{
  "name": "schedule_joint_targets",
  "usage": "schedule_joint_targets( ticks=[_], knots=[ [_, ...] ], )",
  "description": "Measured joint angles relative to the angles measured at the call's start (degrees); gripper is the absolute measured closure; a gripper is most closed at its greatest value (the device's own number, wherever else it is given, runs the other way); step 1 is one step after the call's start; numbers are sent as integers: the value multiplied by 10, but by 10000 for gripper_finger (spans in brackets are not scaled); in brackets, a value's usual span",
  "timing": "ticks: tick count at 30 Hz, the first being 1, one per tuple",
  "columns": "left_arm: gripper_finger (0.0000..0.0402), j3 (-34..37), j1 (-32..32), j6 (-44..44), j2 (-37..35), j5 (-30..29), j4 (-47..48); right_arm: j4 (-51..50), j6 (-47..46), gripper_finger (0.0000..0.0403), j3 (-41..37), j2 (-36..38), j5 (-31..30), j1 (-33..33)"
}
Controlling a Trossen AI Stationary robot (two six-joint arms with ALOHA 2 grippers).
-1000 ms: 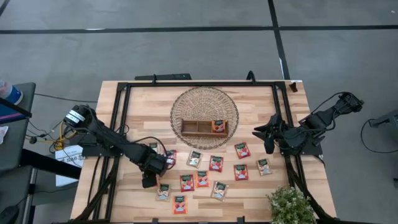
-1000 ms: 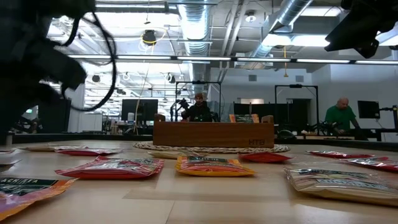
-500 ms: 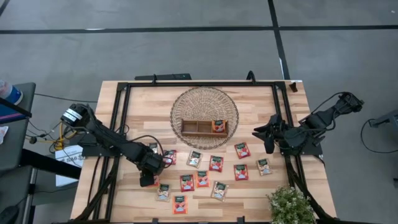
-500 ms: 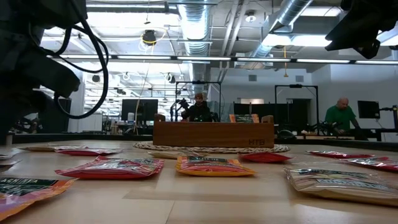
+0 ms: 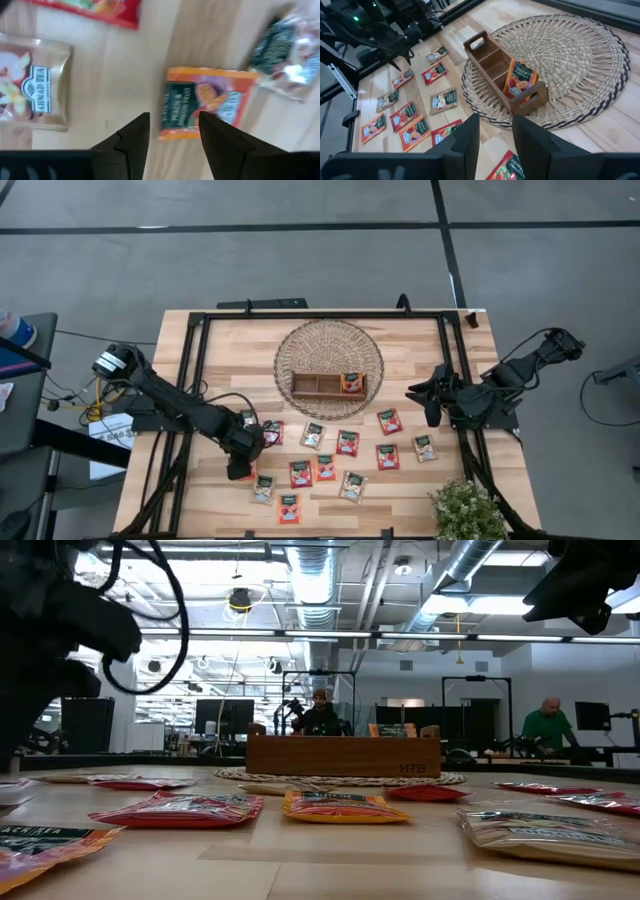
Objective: Pick & Place Tea
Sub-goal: Put the orange tea bag into the right section of the wooden organizer
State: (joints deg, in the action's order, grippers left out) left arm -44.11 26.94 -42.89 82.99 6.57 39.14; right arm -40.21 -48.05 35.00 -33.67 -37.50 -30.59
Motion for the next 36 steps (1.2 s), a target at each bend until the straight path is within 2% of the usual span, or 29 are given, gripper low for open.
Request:
schedule_joint_targets(
  ticks=[10, 17, 21, 28, 36],
  knots=[
    [239, 11, 0, 35, 92, 3, -48, 4, 0, 296, 0, 0, 0, 0],
    [243, 14, 0, 49, 89, -2, -51, 6, 0, 296, 0, 0, 0, 0],
    [276, 16, 0, 59, 87, -2, -51, 6, 2, 296, 0, 0, 0, 0],
    [390, 17, -1, 66, 86, -4, -49, 5, 4, 296, 0, 0, 0, 0],
    [401, -1, 0, 66, 91, -7, -17, 5, 5, 296, 0, -1, 0, 0]
  ],
)
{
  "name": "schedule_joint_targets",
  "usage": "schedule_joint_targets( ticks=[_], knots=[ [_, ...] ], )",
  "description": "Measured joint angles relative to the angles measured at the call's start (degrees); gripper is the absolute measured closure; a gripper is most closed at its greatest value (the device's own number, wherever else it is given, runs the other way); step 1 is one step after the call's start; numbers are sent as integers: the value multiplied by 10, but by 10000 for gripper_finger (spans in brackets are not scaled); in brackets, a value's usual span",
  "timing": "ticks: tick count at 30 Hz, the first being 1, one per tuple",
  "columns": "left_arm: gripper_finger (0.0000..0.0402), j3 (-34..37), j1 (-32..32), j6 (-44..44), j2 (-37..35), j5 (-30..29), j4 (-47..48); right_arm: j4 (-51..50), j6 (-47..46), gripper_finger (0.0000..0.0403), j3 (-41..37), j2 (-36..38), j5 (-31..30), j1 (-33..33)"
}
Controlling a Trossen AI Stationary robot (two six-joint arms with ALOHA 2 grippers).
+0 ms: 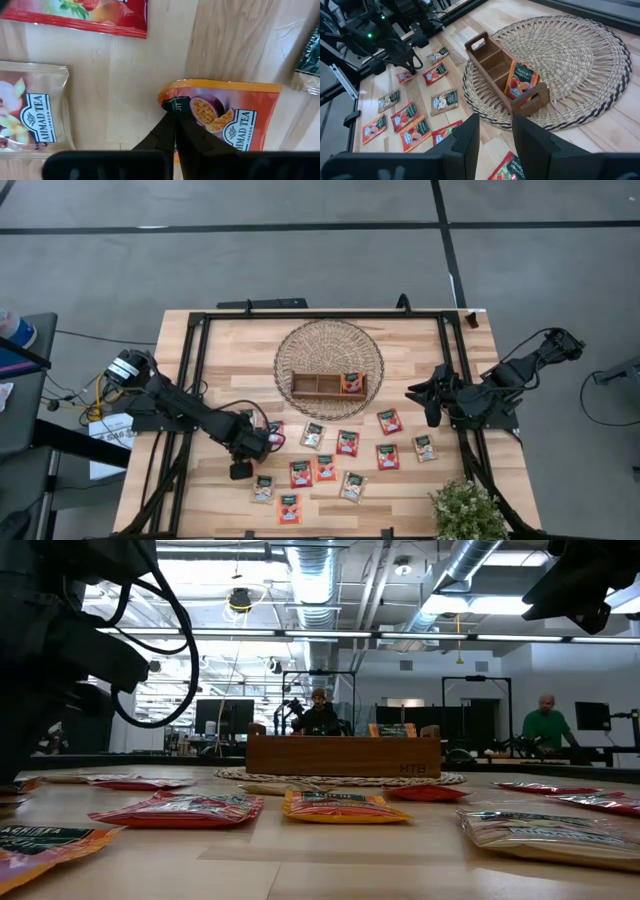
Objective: Pick & Place Tea
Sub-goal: Put the orange tea bag into the right section of the wooden organizer
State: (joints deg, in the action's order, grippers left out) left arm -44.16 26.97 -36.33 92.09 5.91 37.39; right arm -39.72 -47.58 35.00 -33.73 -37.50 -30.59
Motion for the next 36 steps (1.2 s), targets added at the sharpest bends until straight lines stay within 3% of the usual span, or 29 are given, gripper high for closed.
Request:
schedule_joint_targets(
  ticks=[13, 20, 28, 32, 36],
  knots=[
    [401, -119, 1, -16, -59, -34, 175, -1, 1, 296, 0, 0, 0, 0],
    [401, -223, 0, -8, -63, -123, 261, 3, 0, 296, 0, 0, 0, 0],
    [401, -343, -45, 67, -58, -257, 268, 184, 52, 296, 0, -37, 0, 0],
    [401, -395, -84, 132, -36, -272, 262, 272, 84, 286, 0, -81, 14, 18],
    [401, -441, -116, 206, 0, -289, 253, 332, 105, 261, 0, -136, 65, 59]
  ],
)
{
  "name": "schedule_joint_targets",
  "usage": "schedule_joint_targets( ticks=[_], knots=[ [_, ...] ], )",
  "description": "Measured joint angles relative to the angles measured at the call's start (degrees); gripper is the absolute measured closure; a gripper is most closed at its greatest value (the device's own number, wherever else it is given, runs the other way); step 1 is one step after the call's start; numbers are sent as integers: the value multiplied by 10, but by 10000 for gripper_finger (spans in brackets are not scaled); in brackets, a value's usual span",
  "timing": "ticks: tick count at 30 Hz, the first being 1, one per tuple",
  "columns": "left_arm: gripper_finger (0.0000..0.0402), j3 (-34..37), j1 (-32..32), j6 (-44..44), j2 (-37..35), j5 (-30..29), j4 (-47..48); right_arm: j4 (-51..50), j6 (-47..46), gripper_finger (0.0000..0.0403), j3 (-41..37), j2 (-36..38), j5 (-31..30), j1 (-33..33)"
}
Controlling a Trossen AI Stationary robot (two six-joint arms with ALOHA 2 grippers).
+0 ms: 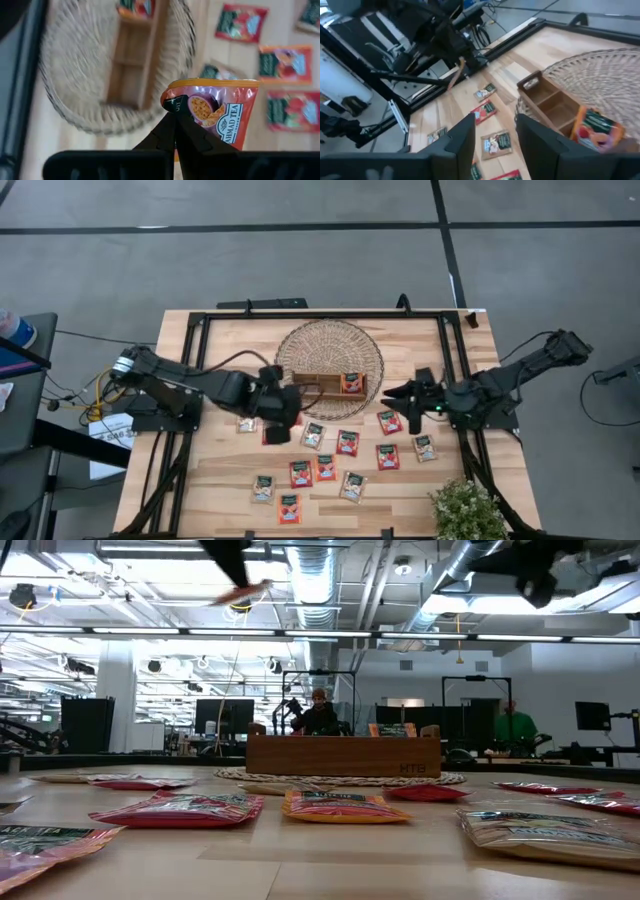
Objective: Pick & Place Tea
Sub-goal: Put the orange tea bag into the right section of the wooden organizer
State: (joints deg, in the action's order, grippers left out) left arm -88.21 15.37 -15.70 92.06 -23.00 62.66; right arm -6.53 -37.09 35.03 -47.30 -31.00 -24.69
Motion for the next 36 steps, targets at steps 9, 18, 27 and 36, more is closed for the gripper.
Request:
schedule_joint_targets(
  ticks=[9, 18, 27, 36],
  knots=[
    [401, -102, -41, 121, 95, -28, -20, 114, 42, 196, 0, -105, 123, 121],
    [401, -155, -63, 163, 132, -39, -36, 222, 77, 191, 0, -181, 204, 187],
    [401, -155, -85, 163, 132, -36, -71, 267, 108, 204, 35, -261, 260, 226],
    [401, -155, -90, 163, 132, -37, -71, 244, 138, 209, 99, -319, 298, 255]
  ],
)
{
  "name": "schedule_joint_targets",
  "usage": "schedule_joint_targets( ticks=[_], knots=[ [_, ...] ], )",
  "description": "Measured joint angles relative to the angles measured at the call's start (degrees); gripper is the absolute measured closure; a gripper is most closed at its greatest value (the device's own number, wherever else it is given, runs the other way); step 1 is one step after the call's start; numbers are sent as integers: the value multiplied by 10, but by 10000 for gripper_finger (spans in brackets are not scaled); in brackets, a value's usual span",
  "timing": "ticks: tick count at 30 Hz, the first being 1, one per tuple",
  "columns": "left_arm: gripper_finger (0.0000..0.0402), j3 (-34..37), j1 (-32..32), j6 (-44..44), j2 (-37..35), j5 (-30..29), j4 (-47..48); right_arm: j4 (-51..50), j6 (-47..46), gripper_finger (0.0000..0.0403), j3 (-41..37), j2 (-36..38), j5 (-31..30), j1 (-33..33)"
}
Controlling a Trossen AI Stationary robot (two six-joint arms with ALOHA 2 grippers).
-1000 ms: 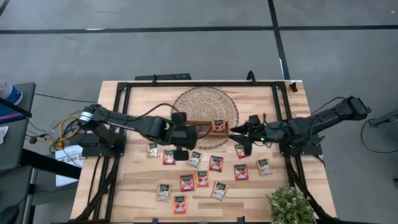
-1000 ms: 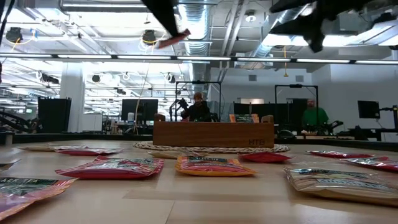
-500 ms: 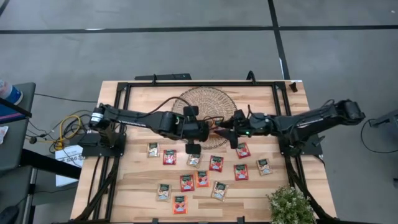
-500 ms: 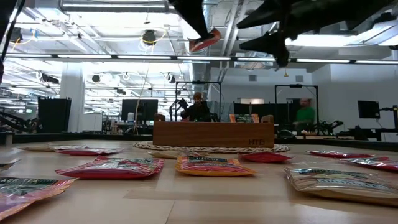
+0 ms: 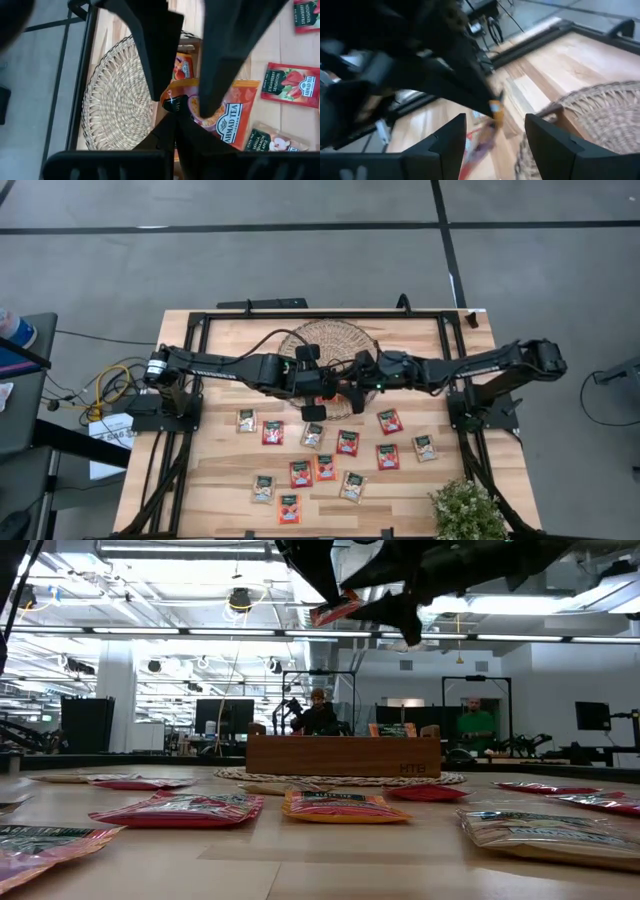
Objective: Pick & Place Tea
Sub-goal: Put the orange tea bag into the right section of the wooden organizer
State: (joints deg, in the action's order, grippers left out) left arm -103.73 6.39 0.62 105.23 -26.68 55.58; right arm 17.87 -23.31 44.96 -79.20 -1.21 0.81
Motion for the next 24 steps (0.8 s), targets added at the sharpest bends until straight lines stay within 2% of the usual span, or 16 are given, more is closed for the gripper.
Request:
schedule_joint_targets(
  ticks=[4, 7, 18, 24],
  knots=[
    [401, 0, 0, 0, 0, 0, 12, -9, 0, 217, 8, -12, 6, 10],
    [401, 0, 0, 0, 0, 0, 17, -11, -1, 238, 8, -15, 21, 14],
    [401, 0, -1, 4, 0, 5, 6, -7, 0, 390, 8, -15, 31, 16],
    [402, 0, -1, 3, 0, 8, 5, -8, 3, 401, 8, -15, 30, 16]
  ],
)
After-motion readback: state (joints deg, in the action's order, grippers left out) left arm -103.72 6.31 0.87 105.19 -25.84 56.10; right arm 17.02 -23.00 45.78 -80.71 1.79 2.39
